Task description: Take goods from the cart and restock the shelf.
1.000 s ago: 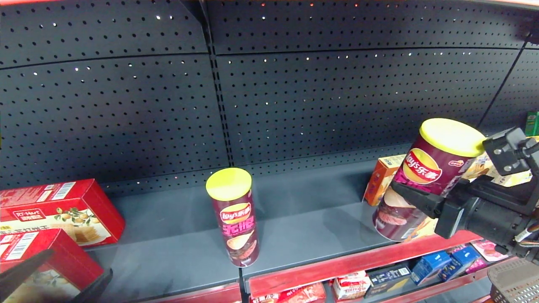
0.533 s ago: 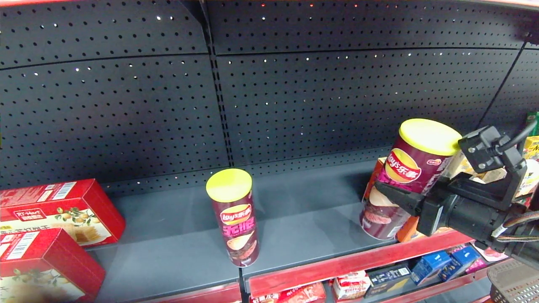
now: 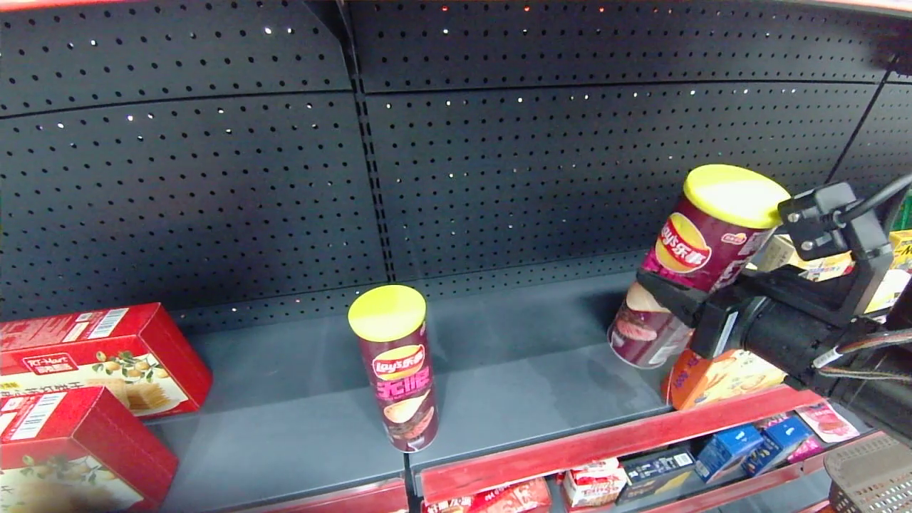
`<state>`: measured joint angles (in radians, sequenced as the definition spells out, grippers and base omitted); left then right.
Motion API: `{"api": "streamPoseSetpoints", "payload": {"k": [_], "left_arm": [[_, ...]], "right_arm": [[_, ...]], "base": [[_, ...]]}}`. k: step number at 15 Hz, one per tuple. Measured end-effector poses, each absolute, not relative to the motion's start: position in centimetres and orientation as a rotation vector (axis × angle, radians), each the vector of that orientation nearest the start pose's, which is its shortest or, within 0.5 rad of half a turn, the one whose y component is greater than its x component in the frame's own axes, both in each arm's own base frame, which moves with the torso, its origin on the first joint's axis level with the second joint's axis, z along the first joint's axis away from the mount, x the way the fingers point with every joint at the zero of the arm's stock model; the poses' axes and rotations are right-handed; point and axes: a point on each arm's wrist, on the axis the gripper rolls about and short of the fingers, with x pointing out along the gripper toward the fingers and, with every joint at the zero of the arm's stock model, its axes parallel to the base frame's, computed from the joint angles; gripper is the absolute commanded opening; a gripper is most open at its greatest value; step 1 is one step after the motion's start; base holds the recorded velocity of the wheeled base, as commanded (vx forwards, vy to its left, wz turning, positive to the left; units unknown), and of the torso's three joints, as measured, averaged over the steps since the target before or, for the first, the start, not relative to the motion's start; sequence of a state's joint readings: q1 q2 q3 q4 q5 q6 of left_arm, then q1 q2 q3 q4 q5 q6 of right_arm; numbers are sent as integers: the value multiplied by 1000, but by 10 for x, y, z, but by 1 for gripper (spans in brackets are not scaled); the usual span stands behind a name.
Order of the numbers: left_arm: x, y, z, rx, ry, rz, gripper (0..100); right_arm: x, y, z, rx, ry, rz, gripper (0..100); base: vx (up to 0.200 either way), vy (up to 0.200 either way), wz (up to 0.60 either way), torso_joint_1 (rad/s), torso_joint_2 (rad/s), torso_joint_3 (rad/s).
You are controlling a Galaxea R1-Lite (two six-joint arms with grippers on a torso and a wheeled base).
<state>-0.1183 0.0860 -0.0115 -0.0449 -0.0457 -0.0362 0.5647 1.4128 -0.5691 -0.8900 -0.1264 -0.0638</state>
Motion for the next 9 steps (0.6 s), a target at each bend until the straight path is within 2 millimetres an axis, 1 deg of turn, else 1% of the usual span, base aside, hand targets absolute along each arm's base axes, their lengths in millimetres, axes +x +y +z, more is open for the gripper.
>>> {"api": "streamPoseSetpoints", "payload": {"k": [2,3,5,9], "left_arm": [[-17,1,84,-37,33,-170,100],[-17,1,84,-38,33,-170,100],[-17,1,84,-39,32,-170,100],[-17,1,84,-39,32,-170,100]], "right_arm": [[199,122,221,-41,-99,393,0],[201,123,218,-54,-89,378,0],[204,124,213,-67,-70,379,0],[204,129,209,-75,-51,395,0]], "base": [[0,0,0,0,0,0],[0,0,0,0,0,0],[0,0,0,0,0,0],[0,0,0,0,0,0]]}}
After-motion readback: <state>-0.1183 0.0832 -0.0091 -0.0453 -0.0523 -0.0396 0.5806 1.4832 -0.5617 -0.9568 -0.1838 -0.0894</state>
